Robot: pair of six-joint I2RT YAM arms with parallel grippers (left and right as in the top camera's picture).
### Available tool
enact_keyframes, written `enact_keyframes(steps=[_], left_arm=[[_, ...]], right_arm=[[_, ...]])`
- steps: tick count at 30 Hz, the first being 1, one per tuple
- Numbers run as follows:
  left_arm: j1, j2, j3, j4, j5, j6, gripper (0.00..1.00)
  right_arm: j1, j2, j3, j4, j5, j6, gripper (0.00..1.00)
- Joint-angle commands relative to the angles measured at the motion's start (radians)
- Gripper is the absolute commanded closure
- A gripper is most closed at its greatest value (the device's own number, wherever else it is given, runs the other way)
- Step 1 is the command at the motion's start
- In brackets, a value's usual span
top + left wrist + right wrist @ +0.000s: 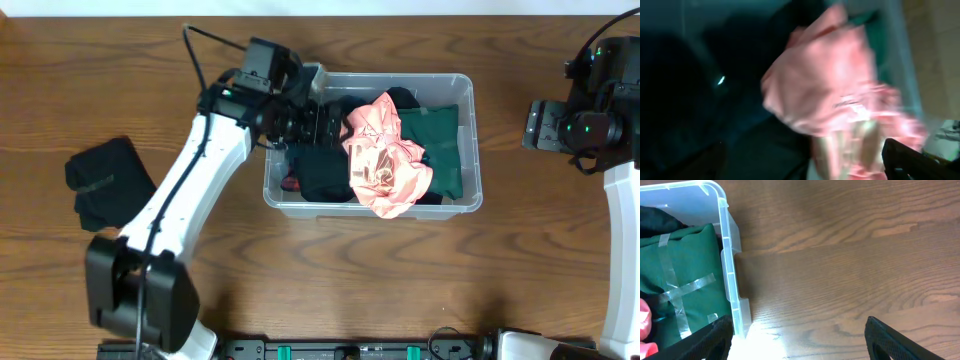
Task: Pack container
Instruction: 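Lower the pink t-shirt into the bin and release it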
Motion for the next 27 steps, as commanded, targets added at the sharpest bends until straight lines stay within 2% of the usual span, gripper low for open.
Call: enact_keyframes(steps=[1, 3, 6, 7, 8, 13, 19, 23, 27], left_arm=[[-0.049, -0.068, 0.044, 0.010, 0.012, 0.017, 0.05], [-0.082, -0.060, 0.038, 0.010, 0.011, 0.016, 0.21], [-0.130, -0.034, 0.030, 0.014, -0.019, 0.015, 0.60], [-0.143, -0.021, 0.029, 0.014, -0.027, 0.014, 0.68], [-0.153, -0.005, 0.028, 0.014, -0.030, 0.010, 0.71], [-0.192, 0.096, 0.027, 0.021, -0.031, 0.008, 0.71], [-0.186, 0.232, 0.028, 0.131, -0.124, 0.026, 0.71], [-0.164, 0.261, 0.029, 0.209, -0.129, 0.081, 0.71], [-0.159, 0.260, 0.034, 0.253, -0.222, 0.087, 0.71]], right_arm=[[-0.004, 0.003, -0.005, 0.000, 0.000, 0.014, 0.18], [-0.004, 0.004, -0.005, 0.000, 0.000, 0.014, 0.18], [-0.004, 0.003, -0.005, 0.000, 0.000, 0.014, 0.18], [-0.004, 0.004, -0.005, 0.000, 0.000, 0.014, 0.18], [-0.004, 0.004, -0.005, 0.000, 0.000, 0.014, 0.18], [-0.004, 0.004, -0.005, 0.000, 0.000, 0.014, 0.18], [-0.004, 0.004, -0.005, 0.000, 0.000, 0.013, 0.17], [-0.004, 0.004, -0.005, -0.001, 0.000, 0.013, 0.18], [-0.004, 0.004, -0.005, -0.003, 0.000, 0.014, 0.17]])
